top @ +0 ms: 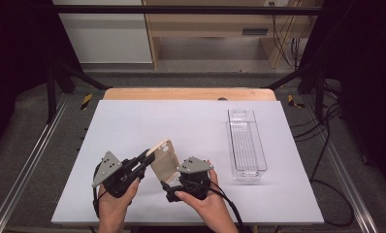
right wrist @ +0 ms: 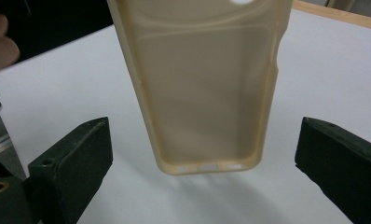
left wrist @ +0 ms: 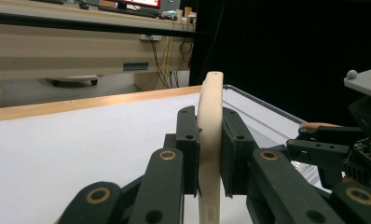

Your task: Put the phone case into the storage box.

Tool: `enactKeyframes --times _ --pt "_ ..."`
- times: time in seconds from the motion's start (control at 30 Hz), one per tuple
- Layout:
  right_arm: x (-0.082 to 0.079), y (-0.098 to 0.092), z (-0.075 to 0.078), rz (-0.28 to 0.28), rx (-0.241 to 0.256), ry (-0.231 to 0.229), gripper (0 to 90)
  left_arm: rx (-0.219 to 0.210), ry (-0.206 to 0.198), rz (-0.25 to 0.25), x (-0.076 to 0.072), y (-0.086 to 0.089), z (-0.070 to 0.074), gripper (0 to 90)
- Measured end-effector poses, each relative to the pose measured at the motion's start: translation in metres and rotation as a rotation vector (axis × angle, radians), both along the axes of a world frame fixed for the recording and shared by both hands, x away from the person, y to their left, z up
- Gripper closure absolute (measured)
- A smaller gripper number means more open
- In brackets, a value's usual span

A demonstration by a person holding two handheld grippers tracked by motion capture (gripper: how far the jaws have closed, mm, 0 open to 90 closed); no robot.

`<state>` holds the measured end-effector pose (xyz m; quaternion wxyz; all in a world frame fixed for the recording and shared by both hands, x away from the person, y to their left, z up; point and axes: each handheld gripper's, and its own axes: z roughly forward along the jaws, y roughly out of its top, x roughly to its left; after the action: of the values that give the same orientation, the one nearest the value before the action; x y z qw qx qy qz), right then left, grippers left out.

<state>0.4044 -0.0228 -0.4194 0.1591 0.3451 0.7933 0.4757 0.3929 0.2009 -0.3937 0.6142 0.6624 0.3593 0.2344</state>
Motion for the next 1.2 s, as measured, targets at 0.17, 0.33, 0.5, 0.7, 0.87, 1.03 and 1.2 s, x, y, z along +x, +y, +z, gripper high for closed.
enactKeyframes --times 0.17,0.33,0.5,0.7,0.87,1.03,1.2 --pt "-0.004 0.003 0.002 -0.024 0.04 0.0 4.7 0.004 0.003 -0.007 0.0 -0.001 0.0 79.5" --pt "-0.007 0.001 0.006 -0.046 0.027 -0.041 4.6 0.007 0.008 -0.023 -0.001 -0.006 0.0 79.5" --pt "-0.01 0.001 0.011 -0.035 0.042 -0.078 4.7 0.014 0.008 -0.032 -0.004 -0.01 0.001 79.5" --pt "-0.011 0.0 0.016 -0.043 0.047 -0.121 3.7 0.014 0.01 -0.041 -0.005 -0.013 0.002 79.5" --pt "-0.009 0.002 0.016 -0.051 0.047 -0.14 3.5 0.008 0.011 -0.047 -0.006 -0.014 0.004 79.5" --pt "-0.008 0.005 0.015 -0.053 0.047 -0.169 3.6 0.01 0.016 -0.055 -0.007 -0.016 0.004 79.5" --pt "-0.005 0.005 0.015 -0.064 0.056 -0.184 3.5 0.005 0.017 -0.059 -0.007 -0.016 0.004 79.5"
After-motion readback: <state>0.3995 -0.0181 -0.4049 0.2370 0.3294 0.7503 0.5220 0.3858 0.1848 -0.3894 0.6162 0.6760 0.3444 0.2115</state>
